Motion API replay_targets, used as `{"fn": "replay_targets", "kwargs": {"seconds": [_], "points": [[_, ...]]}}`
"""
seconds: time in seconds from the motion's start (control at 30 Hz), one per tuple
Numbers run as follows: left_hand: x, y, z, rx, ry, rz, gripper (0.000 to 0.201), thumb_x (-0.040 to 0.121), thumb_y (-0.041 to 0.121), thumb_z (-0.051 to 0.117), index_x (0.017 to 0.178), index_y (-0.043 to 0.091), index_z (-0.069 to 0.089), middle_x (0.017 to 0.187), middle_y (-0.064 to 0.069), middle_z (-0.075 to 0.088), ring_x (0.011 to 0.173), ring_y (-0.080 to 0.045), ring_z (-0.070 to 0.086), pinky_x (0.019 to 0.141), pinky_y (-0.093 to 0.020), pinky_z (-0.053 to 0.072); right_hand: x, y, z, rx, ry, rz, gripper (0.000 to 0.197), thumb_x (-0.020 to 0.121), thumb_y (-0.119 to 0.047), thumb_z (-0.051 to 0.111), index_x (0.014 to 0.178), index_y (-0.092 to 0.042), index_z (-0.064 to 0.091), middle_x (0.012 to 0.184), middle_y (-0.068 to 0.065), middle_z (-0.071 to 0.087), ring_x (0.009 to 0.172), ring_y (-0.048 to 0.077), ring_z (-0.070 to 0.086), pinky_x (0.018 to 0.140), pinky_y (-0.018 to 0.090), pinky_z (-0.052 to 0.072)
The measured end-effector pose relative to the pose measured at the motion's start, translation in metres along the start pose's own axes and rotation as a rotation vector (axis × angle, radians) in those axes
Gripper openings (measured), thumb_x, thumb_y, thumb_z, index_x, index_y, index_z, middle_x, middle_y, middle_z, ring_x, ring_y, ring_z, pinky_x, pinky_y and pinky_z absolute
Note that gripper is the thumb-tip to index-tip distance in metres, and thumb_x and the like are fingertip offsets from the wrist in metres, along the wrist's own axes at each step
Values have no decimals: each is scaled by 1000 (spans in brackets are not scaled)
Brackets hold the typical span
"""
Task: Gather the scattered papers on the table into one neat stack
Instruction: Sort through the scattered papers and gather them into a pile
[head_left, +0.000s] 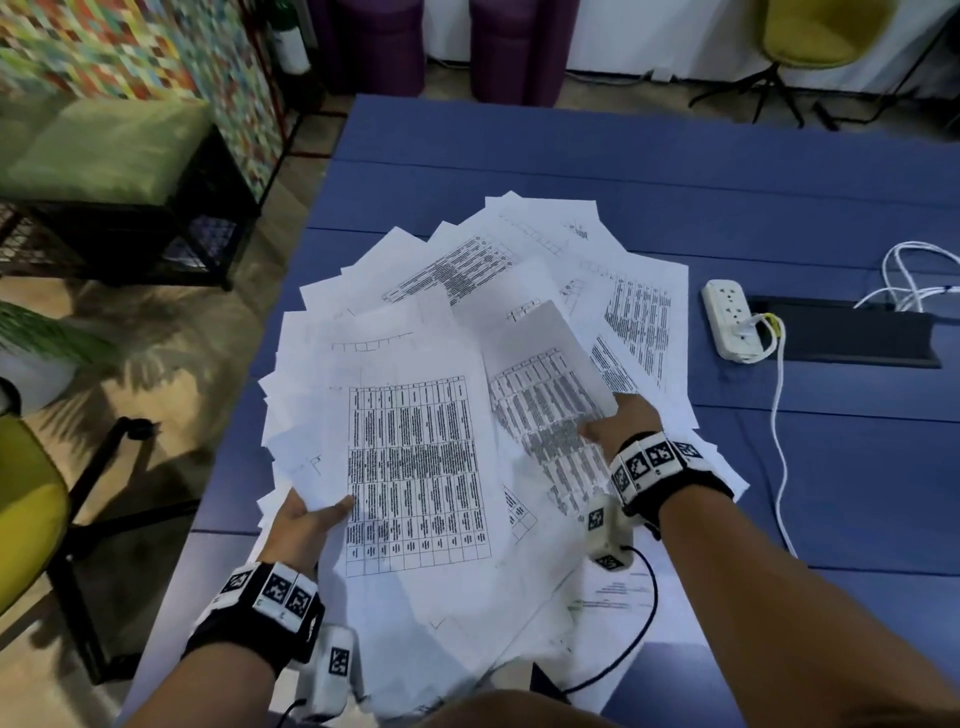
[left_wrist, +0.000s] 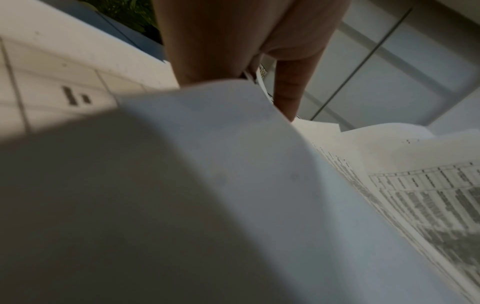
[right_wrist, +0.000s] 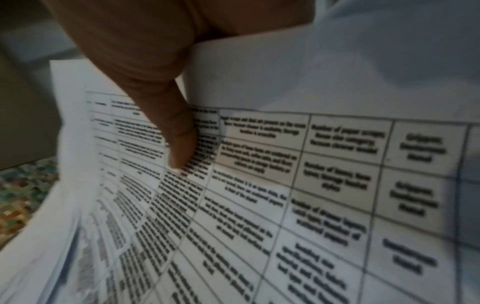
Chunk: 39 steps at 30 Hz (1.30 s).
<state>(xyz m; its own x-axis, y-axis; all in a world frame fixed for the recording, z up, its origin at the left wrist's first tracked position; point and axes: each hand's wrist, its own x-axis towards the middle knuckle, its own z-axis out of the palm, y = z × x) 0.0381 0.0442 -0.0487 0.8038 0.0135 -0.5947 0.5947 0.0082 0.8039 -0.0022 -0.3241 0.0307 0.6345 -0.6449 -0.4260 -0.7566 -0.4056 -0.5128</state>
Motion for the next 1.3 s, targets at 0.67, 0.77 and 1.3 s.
{"fn": "replay_targets", "kwargs": {"seconds": [0.67,0.77,1.3], "points": [[-1,-6,26,134,-77,4,50,82,-5,70,127,6,53,124,-20,62,116,-39,57,107,-56,39,-90,-104,-176,308,750,-612,7,80,-16,63,85,-18,67,72,-3,58,66,2,50,57,20,39],[-5,-1,26,232,-84,-15,49,83,2,73,127,9,52,126,-21,61,115,-39,57,106,-56,40,-91,-109,-178,530,730,-596,12,77,-18,69,88,-22,68,77,-7,62,70,3,55,64,17,47],[-14,7,29,141,-82,-69,88,77,73,61,149,32,32,151,2,39,139,-29,37,112,-54,31,-69,20,40,576,57,311,69,89,-13,63,148,-7,28,149,12,37,134,32,40,107,37,36]]}}
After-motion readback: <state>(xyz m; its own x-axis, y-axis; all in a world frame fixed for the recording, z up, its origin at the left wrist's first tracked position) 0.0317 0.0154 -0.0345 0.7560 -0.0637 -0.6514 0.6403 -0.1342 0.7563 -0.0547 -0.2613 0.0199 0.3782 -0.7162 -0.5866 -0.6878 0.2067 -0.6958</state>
